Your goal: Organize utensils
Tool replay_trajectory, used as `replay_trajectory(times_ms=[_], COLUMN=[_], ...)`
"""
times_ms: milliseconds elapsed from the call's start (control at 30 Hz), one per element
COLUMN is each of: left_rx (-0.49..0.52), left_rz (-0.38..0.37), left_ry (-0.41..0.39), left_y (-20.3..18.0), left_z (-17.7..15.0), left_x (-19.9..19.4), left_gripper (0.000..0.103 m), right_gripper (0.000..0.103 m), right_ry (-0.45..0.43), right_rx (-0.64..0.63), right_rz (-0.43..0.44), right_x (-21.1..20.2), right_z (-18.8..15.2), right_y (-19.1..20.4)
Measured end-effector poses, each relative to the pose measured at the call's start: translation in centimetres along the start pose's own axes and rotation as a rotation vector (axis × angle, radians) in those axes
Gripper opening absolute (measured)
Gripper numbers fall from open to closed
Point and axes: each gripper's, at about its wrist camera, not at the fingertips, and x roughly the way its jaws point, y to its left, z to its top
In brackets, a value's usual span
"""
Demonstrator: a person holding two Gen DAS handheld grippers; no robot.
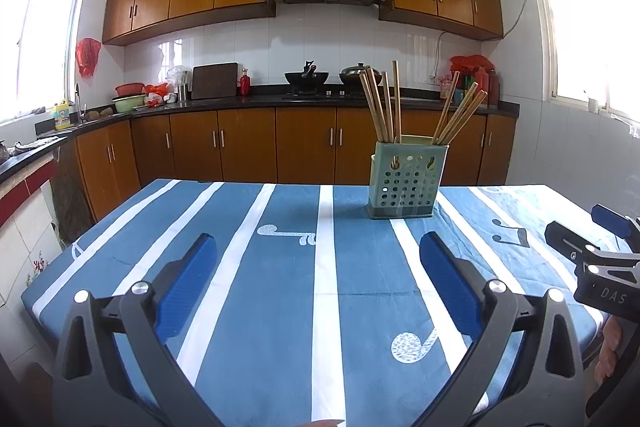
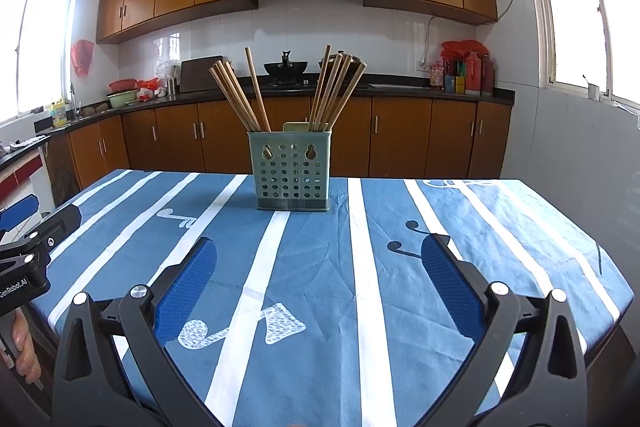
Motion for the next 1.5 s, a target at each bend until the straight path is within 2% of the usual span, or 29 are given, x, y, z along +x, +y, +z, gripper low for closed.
replay_trajectory(times_ms=[1500], left_rx=[-0.012], left_rz=[-0.005], left_ry=[0.019], left_y=[0.01], left_z=[-0.41], left_x=[0.42], left_gripper=[0.099], right_gripper=[0.101], right_ry=[0.016], right_rx=[0.01], right_rz=[0.001], right_x=[0.09], right_z=[-0.56], right_y=[-0.38])
